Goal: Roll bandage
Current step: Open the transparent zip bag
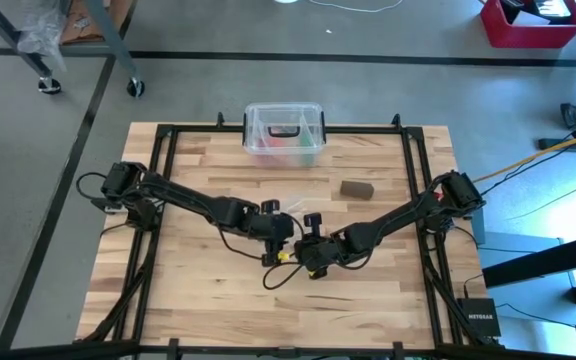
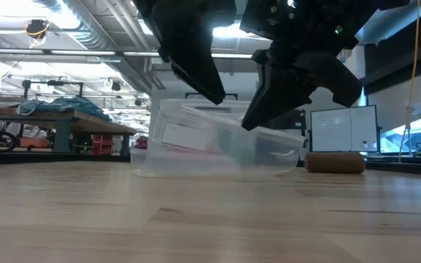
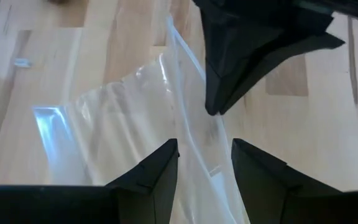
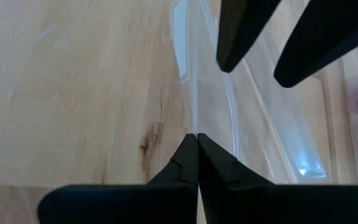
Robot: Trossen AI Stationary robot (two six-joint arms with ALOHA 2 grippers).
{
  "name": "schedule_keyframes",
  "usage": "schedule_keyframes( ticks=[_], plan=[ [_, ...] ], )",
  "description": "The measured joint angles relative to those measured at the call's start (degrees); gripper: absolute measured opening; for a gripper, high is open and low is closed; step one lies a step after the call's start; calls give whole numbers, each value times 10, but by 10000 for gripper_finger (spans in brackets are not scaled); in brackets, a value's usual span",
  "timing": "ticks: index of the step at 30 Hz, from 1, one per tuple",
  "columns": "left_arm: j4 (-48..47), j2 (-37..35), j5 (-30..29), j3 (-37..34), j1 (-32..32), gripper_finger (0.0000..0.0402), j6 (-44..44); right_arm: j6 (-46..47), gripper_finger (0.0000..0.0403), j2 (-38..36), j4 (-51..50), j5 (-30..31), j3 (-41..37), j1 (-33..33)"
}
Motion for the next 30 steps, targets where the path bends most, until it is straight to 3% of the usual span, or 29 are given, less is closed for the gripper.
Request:
schedule_keyframes(
  ticks=[18, 23, 27, 30],
  plan=[
    [7, 43, -1, 0, 27, 143, 20, 0, 1, 0, -4, 0, 0, 0],
    [5, 46, 53, 0, 27, 143, 20, 0, 1, 0, 1, 0, 0, 0],
    [17, 59, 60, 0, 29, 141, 45, 0, 1, 0, 0, 0, 0, 0],
    [15, 62, 60, 0, 33, 119, 60, 0, 1, 0, 0, 0, 0, 0]
  ],
)
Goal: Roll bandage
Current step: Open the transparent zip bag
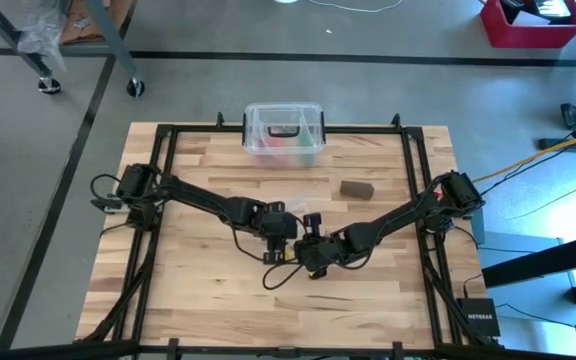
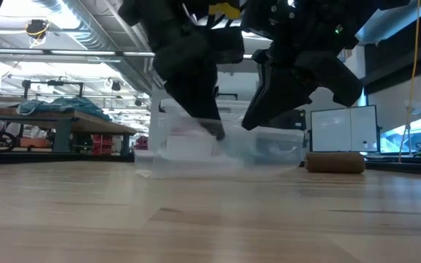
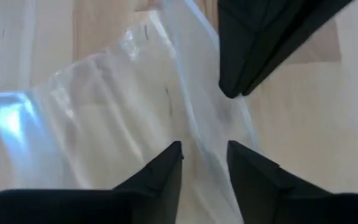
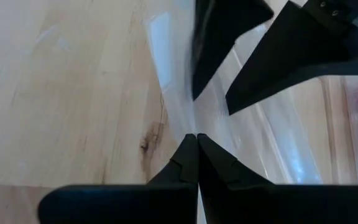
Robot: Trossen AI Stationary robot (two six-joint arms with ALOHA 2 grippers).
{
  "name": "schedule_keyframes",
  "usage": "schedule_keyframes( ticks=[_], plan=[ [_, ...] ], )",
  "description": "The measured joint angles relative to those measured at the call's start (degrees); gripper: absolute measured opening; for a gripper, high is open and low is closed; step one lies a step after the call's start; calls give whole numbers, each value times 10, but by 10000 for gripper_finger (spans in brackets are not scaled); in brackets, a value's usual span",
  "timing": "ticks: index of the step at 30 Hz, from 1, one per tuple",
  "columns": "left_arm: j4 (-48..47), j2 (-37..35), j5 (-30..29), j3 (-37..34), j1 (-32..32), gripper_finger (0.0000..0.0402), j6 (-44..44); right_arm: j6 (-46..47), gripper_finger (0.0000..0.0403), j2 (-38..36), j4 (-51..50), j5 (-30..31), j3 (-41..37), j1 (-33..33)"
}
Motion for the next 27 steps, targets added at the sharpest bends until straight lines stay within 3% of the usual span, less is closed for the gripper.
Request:
schedule_keyframes(
  ticks=[7, 13, 18, 27],
  plan=[
    [-5, 1, -22, 0, 12, 9, 23, -1, 1, 0, 1, 0, 0, 0],
    [-73, -23, -177, 13, -2, 5, 26, -2, 1, 0, 2, 2, 0, 0],
    [-76, -67, -286, 15, -27, 6, 31, -2, 1, 0, 3, 3, 0, 0],
    [-57, -110, -316, 15, -62, 3, 64, 20, 10, 0, 3, -38, 1, 0]
  ],
)
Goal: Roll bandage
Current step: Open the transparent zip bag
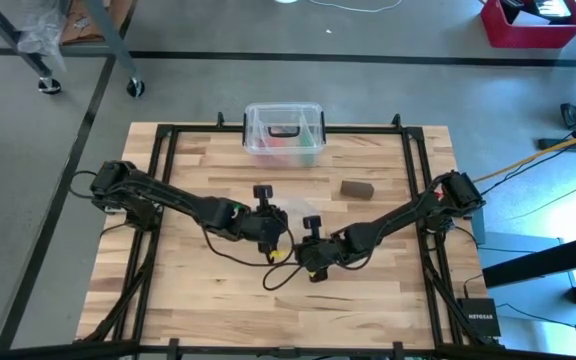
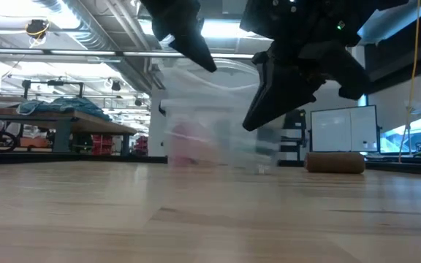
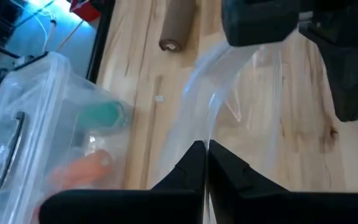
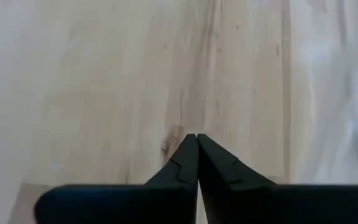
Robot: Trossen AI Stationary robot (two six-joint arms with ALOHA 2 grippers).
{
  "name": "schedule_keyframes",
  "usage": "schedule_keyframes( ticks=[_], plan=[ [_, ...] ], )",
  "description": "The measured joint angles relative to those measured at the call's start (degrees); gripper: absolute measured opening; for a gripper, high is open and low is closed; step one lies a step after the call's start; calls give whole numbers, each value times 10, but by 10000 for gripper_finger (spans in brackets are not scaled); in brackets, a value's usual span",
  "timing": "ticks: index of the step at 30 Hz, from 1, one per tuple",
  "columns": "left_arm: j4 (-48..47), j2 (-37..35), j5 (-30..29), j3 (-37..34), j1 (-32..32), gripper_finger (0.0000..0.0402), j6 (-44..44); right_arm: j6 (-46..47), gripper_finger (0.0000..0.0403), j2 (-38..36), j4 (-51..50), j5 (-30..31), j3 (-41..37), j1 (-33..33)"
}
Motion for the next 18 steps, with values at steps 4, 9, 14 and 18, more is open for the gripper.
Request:
schedule_keyframes(
  ticks=[4, 9, 14, 18],
  plan=[
    [-2, 0, 18, 0, 0, 4, -8, 25, 16, 0, -3, 0, 0, 0],
    [-2, 0, 23, 0, -1, 4, -9, 102, 19, 0, -3, 1, 0, 0],
    [-2, 0, 24, 0, 0, 4, -10, 87, 56, -27, -23, 9, 11, 11],
    [-1, 0, 24, 0, -1, 2, -14, 58, 122, -54, -32, 47, 32, 31]
  ],
)
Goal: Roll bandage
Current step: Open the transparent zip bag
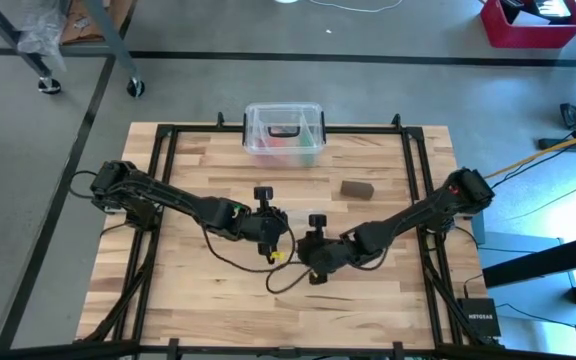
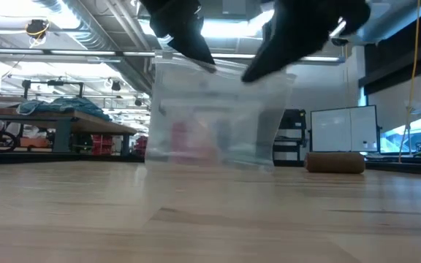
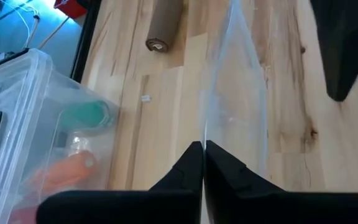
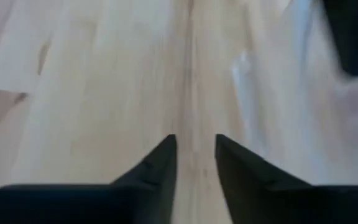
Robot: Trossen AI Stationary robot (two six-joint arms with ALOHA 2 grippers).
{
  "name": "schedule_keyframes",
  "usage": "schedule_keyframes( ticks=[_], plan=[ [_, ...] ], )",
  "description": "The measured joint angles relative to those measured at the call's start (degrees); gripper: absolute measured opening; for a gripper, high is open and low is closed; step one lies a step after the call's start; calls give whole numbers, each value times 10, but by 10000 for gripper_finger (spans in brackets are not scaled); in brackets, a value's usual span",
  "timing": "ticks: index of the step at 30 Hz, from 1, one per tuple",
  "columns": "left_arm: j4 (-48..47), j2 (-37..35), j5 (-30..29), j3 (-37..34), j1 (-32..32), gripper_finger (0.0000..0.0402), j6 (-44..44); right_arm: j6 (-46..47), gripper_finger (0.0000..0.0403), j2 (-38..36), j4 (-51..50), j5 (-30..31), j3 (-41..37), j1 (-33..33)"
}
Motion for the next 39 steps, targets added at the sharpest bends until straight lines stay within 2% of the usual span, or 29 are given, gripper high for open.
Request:
schedule_keyframes(
  ticks=[5, 10, 15, 19, 24, 30, 32, 37, 39],
  plan=[
    [1, 0, 0, 0, -1, 4, -5, -69, 205, -6, 6, 96, 13, 16],
    [18, 0, 5, 0, -2, 2, -1, -116, 247, 12, 12, 110, 13, -8],
    [26, 0, 12, 0, -5, 2, 11, -152, 250, 23, 32, 104, 13, -35],
    [29, 0, 12, 0, -5, 4, 8, -170, 241, 24, 28, 130, 13, -42],
    [67, 0, 13, 0, -5, 2, 10, -169, 237, 35, 25, 62, 13, -52],
    [85, 0, 13, 0, -5, 3, 10, -179, 237, 72, 22, 123, 13, -56],
    [83, 1, 13, 0, -5, 2, 10, -171, 237, 85, 23, 112, 13, -58],
    [59, 1, -14, 0, -4, 2, 11, -127, 237, 95, 14, -10, 13, -51],
    [40, 1, -21, 0, -1, 2, 5, -122, 237, 94, 14, -31, 14, -44]
  ],
)
